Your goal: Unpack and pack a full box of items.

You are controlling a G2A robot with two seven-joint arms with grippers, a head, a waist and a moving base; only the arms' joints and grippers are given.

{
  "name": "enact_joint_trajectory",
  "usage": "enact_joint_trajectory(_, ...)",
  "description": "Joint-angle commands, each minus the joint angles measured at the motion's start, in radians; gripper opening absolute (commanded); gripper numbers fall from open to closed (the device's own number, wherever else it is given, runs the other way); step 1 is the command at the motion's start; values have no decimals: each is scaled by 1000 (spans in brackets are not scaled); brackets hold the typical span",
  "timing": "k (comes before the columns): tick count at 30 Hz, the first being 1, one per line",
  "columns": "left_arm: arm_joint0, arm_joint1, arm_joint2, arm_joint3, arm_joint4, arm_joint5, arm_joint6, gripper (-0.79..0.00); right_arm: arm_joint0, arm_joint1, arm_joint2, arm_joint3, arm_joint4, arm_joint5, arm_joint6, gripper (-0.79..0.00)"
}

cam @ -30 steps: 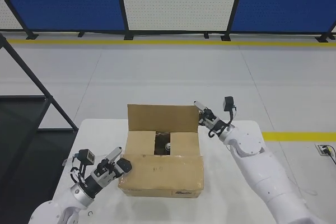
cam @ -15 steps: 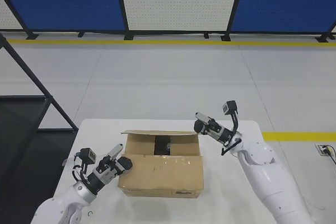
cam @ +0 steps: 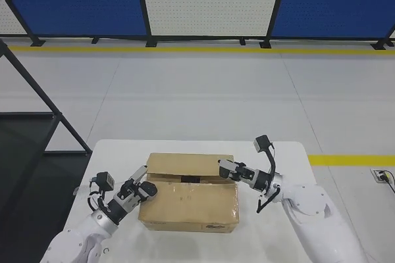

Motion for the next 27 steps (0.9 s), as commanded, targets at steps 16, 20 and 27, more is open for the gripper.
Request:
enact_joint_trajectory(16,8,-6,-3,-15,3,-12,24,0,8,9,-13,11,41,211,66,0)
enact_joint_trajectory(20,14,-8,-11,-19,-5,-23,32,0,32,5,-35,44,39,235,65,0)
enact_joint_trajectory(27,40,-9,-81,-17,-84,-68,57,0,58,-1,-65,80,59,222,76,0)
